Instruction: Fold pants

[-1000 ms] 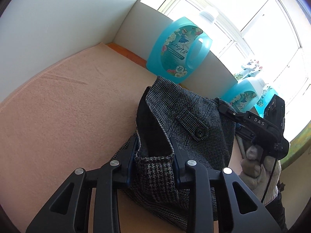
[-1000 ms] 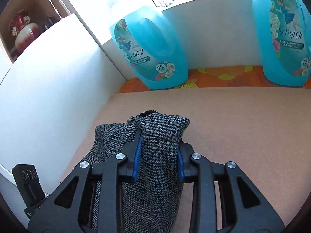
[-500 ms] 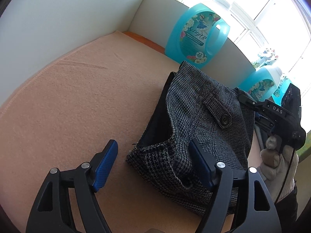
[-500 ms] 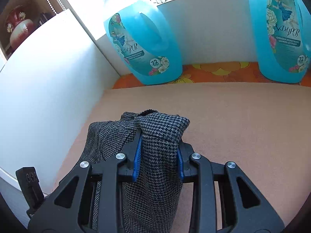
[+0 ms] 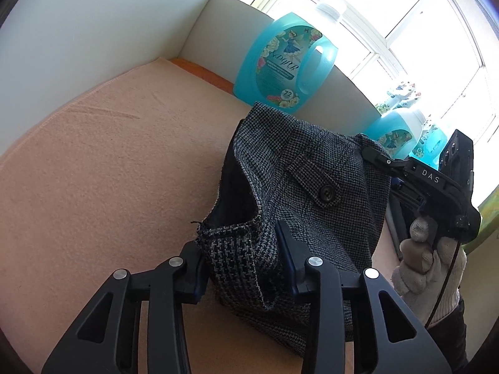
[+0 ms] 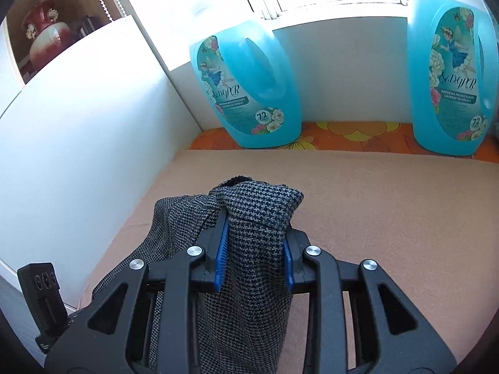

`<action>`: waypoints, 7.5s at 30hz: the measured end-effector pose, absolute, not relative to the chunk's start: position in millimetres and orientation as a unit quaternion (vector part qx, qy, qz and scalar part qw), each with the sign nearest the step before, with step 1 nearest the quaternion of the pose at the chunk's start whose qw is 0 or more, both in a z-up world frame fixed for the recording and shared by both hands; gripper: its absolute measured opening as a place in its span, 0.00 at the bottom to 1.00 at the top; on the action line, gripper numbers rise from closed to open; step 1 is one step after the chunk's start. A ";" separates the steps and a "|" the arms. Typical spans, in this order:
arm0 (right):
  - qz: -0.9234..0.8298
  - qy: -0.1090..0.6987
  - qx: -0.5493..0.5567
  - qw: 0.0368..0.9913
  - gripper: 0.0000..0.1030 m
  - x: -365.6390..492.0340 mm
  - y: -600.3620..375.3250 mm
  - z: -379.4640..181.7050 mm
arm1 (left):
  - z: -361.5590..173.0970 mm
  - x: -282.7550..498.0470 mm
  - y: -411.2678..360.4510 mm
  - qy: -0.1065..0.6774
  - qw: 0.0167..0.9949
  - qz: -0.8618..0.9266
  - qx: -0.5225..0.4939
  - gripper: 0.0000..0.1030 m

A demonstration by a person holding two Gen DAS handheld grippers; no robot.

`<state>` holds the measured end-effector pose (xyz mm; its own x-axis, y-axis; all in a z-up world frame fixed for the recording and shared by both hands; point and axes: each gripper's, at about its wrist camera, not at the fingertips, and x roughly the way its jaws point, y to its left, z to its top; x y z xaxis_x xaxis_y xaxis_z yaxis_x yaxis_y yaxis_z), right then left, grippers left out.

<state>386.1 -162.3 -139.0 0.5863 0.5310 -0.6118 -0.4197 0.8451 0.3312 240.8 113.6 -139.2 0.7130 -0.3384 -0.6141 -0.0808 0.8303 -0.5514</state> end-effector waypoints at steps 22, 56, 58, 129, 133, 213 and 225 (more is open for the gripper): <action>0.209 0.260 0.011 0.943 0.28 304.0 -284.2 -18.1 | -71.9 230.2 -28.0 0.320 0.892 -0.205 -0.245 0.33; 0.073 0.242 -0.024 0.967 0.27 486.7 -593.1 0.2 | -56.8 391.9 -363.4 0.305 0.878 -0.331 -0.160 0.33; 0.067 0.262 -0.025 0.962 0.28 505.2 -606.5 -17.3 | -69.0 397.3 -371.6 0.320 0.874 -0.334 -0.153 0.33; -0.131 0.240 0.075 0.959 1.00 73.5 -522.4 -98.0 | -45.7 141.9 -256.9 0.297 0.904 -0.307 -0.020 0.81; -0.131 0.250 0.100 0.954 1.00 67.7 -530.4 -111.7 | -51.1 137.8 -250.8 0.296 0.910 -0.290 -0.017 0.81; -0.143 0.268 0.096 0.948 1.00 65.3 -513.7 -131.3 | -48.7 115.7 -244.0 0.272 0.936 -0.223 0.030 0.81; -0.141 0.271 0.093 0.948 1.00 67.7 -509.0 -133.0 | -49.6 115.4 -240.0 0.266 0.939 -0.215 0.031 0.81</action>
<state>67.7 -509.0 -133.0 0.8137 -0.2173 -0.5392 0.3182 0.9427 0.1003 115.4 -240.0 -49.6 0.7653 -0.3881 -0.5136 0.4209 0.9053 -0.0569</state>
